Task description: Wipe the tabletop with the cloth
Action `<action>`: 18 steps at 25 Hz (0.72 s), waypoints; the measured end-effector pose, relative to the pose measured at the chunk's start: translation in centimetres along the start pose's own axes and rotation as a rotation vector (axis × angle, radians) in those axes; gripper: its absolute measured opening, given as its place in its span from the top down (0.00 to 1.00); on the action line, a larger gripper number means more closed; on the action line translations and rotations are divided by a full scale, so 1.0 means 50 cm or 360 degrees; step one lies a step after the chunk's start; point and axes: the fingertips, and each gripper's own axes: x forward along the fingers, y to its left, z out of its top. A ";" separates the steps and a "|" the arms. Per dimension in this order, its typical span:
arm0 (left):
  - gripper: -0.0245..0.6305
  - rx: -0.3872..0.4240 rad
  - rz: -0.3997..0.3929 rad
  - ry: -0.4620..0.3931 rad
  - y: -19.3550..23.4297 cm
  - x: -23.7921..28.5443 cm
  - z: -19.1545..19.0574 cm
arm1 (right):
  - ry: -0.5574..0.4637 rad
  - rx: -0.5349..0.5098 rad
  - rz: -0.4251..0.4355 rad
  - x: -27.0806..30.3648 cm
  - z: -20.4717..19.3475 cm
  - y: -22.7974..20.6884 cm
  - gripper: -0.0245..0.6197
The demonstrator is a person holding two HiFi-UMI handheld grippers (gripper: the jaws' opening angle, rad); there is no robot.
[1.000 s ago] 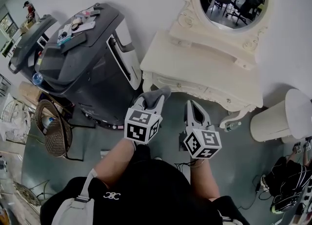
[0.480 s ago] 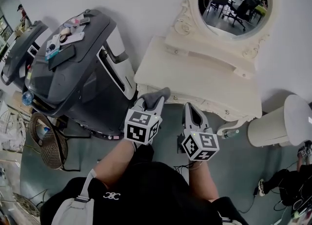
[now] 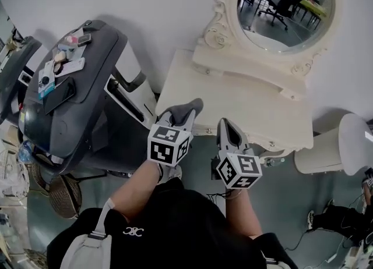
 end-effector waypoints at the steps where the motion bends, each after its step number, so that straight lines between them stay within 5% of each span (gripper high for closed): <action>1: 0.93 -0.0005 -0.0007 0.0008 0.011 0.011 0.003 | 0.0005 -0.0007 -0.0007 0.014 0.003 0.000 0.95; 18: 0.93 -0.0050 0.0000 0.0042 0.217 0.121 0.048 | 0.0067 -0.0087 -0.0017 0.226 0.021 0.027 0.95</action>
